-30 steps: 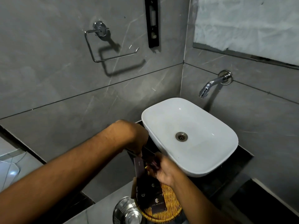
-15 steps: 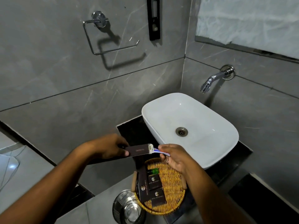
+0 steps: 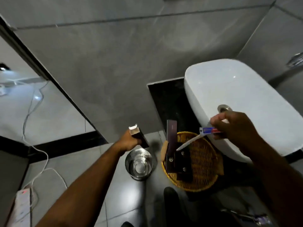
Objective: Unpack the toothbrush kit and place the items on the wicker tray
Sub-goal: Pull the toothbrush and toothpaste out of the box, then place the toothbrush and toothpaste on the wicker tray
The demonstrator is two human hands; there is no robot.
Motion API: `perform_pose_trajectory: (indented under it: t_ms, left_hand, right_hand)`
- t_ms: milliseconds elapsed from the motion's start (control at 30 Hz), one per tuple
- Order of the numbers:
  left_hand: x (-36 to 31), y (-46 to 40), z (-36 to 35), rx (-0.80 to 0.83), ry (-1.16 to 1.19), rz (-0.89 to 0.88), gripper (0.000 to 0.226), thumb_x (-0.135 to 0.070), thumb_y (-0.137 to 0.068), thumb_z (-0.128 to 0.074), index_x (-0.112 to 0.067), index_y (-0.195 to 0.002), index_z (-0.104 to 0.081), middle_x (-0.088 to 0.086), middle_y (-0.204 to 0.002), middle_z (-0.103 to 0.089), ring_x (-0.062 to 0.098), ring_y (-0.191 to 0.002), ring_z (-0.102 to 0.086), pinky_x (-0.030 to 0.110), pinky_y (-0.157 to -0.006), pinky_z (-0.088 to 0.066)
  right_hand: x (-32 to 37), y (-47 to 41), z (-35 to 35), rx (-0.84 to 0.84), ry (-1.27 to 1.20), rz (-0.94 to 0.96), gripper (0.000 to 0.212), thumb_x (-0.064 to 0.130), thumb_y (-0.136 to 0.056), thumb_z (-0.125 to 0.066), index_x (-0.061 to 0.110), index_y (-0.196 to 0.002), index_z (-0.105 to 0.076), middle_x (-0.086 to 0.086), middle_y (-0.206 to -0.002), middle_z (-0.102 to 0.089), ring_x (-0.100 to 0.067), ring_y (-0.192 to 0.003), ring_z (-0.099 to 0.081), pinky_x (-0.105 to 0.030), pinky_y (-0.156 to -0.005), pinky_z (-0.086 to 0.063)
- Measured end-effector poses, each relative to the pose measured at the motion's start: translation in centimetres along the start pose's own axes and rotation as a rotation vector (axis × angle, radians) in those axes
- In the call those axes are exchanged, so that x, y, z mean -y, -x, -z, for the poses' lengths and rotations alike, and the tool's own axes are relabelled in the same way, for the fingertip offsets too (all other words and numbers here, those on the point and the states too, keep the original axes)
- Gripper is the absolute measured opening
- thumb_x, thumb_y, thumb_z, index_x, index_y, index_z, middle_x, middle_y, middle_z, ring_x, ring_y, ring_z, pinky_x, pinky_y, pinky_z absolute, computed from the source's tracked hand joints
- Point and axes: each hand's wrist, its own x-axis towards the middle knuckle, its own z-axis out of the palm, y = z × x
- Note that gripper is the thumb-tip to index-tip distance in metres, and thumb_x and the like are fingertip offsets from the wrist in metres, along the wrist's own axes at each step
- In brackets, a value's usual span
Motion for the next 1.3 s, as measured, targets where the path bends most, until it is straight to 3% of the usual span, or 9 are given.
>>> perform_pose_trajectory:
  t_ms: [133, 300, 467, 533, 600, 733, 867, 1033, 1300]
  left_hand:
    - [6.2, -4.3, -1.7, -0.033, -0.027, 0.100, 0.022, 0.000, -0.066, -0.069, -0.001, -0.089, -0.068, 0.017, -0.092, -0.072, 0.027, -0.088, -0.065, 0.049, -0.086, -0.054]
    - [10.8, -5.3, -2.7, -0.060, -0.045, 0.325, 0.082, -0.012, -0.069, -0.072, -0.008, -0.143, -0.036, 0.019, -0.137, -0.052, 0.035, -0.121, -0.053, 0.042, -0.102, -0.046]
    - [2.8, -3.5, -2.9, -0.474, 0.211, 0.028, 0.031, -0.011, -0.085, -0.063, -0.015, -0.116, -0.065, 0.007, -0.116, -0.069, 0.009, -0.086, -0.059, 0.028, -0.083, -0.047]
    - [-3.2, -1.5, -4.0, -0.377, 0.202, -0.267, 0.019, -0.015, -0.084, -0.065, -0.021, -0.101, -0.072, -0.012, -0.089, -0.069, -0.005, -0.075, -0.061, 0.021, -0.077, -0.051]
    - [-8.5, 0.7, -5.5, -0.079, 0.030, -0.443, 0.021, -0.019, -0.085, -0.066, -0.023, -0.104, -0.073, -0.022, -0.087, -0.064, -0.013, -0.073, -0.059, 0.008, -0.070, -0.044]
    - [-13.4, 3.9, -9.2, 0.313, -0.144, -0.408, 0.011, -0.020, -0.083, -0.071, -0.028, -0.090, -0.070, -0.017, -0.078, -0.061, -0.003, -0.070, -0.058, 0.016, -0.067, -0.044]
    - [-13.2, 4.3, -11.4, 0.326, 0.047, -0.235, 0.014, -0.016, -0.077, -0.076, -0.021, -0.074, -0.064, 0.001, -0.071, -0.063, 0.013, -0.062, -0.059, 0.030, -0.062, -0.050]
    - [-11.7, 3.9, -14.2, 0.295, 0.095, -0.132, 0.022, -0.006, -0.078, -0.075, -0.015, -0.063, -0.062, 0.006, -0.059, -0.063, 0.011, -0.043, -0.055, 0.027, -0.047, -0.049]
    - [-10.7, 1.9, -16.5, 0.243, 0.034, 0.069, 0.004, -0.007, -0.083, -0.070, -0.004, -0.081, -0.070, 0.009, -0.068, -0.068, 0.014, -0.052, -0.062, 0.023, -0.042, -0.048]
  right_hand:
    - [-0.3, -0.9, -1.9, 0.032, 0.105, 0.021, 0.008, 0.012, -0.083, -0.069, 0.016, -0.075, -0.070, -0.006, -0.068, -0.068, -0.019, -0.048, -0.069, -0.028, -0.049, -0.060]
    - [-0.5, -1.7, -3.0, 0.053, 0.223, 0.123, 0.011, 0.018, -0.081, -0.071, 0.026, -0.074, -0.069, -0.003, -0.067, -0.070, -0.019, -0.047, -0.069, -0.027, -0.048, -0.059]
    - [0.7, -1.5, -2.1, 0.120, 0.305, 0.175, 0.010, 0.014, -0.082, -0.069, 0.022, -0.077, -0.067, 0.005, -0.065, -0.066, -0.006, -0.038, -0.063, -0.010, -0.037, -0.045]
    - [1.4, -1.2, -1.5, 0.183, 0.345, 0.185, 0.009, 0.011, -0.083, -0.068, 0.019, -0.078, -0.066, 0.005, -0.067, -0.065, -0.004, -0.040, -0.063, -0.011, -0.038, -0.046]
    - [1.8, -1.3, -1.1, 0.239, 0.330, 0.160, 0.007, 0.008, -0.082, -0.069, 0.013, -0.078, -0.067, -0.001, -0.068, -0.065, -0.008, -0.043, -0.064, -0.018, -0.039, -0.051]
    - [2.2, -0.9, -0.2, 0.265, 0.292, 0.105, 0.003, 0.008, -0.079, -0.071, 0.009, -0.079, -0.068, -0.009, -0.075, -0.069, -0.016, -0.051, -0.067, -0.022, -0.040, -0.050]
    - [1.6, -0.6, 0.3, 0.272, 0.321, 0.100, 0.004, 0.011, -0.077, -0.072, 0.012, -0.078, -0.069, -0.004, -0.070, -0.068, -0.016, -0.049, -0.066, -0.025, -0.043, -0.052]
    - [-0.2, -0.7, 1.3, 0.279, 0.424, 0.072, 0.020, 0.010, -0.073, -0.073, 0.014, -0.091, -0.067, 0.009, -0.073, -0.054, -0.007, -0.058, -0.058, -0.019, -0.048, -0.048]
    - [-2.5, -1.4, 2.2, 0.318, 0.563, 0.034, 0.024, 0.005, -0.070, -0.078, 0.015, -0.082, -0.060, 0.006, -0.075, -0.053, -0.005, -0.051, -0.058, -0.011, -0.039, -0.045]
